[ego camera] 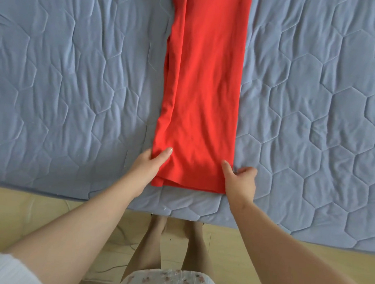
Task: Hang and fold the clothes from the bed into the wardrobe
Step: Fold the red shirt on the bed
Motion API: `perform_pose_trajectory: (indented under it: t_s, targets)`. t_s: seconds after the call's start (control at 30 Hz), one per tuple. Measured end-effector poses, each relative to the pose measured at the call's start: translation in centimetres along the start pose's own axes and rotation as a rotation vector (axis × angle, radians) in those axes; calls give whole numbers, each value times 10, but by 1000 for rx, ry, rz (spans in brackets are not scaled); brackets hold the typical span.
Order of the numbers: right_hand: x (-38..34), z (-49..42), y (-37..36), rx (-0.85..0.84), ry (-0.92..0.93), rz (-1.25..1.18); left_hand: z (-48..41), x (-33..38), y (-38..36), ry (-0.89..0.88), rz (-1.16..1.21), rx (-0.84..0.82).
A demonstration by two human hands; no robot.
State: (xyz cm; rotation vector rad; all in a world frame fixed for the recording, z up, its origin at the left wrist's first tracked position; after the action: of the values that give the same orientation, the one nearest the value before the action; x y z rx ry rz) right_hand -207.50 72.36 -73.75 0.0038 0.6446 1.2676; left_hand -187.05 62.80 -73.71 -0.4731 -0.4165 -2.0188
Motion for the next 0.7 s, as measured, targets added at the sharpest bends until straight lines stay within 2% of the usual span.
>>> perform_pose_trajectory:
  t_s: [0.07,0.2,0.3,0.43,0.7]
  targets:
    - [-1,-6,-4,-62,-4,79,-3,-3,-1,58,-36,64]
    - [7,-10,2,-104,-16,172,3,-17,11,232,5,40]
    - [11,-11,3,-159,-46,130,5,-14,20,218,34,-12]
    - [10,-9,3,-181,-63,98,13,-10,14,269,209,-108]
    - [12,55,17,-244,-99,77,75,-9,18,292,234,-106]
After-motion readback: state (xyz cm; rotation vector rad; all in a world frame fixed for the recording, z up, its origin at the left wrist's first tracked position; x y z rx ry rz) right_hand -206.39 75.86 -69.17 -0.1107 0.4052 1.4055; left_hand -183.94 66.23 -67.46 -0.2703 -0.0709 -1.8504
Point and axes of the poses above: each hand's wrist, its own z-axis away from the middle knuckle, its own y-axis out of the back of the hand, x = y × z, the point moved 3 cm from there along -z, towards the middle knuckle, and after that the axes turned 10 degrees about -x, right-handed, at the moved point
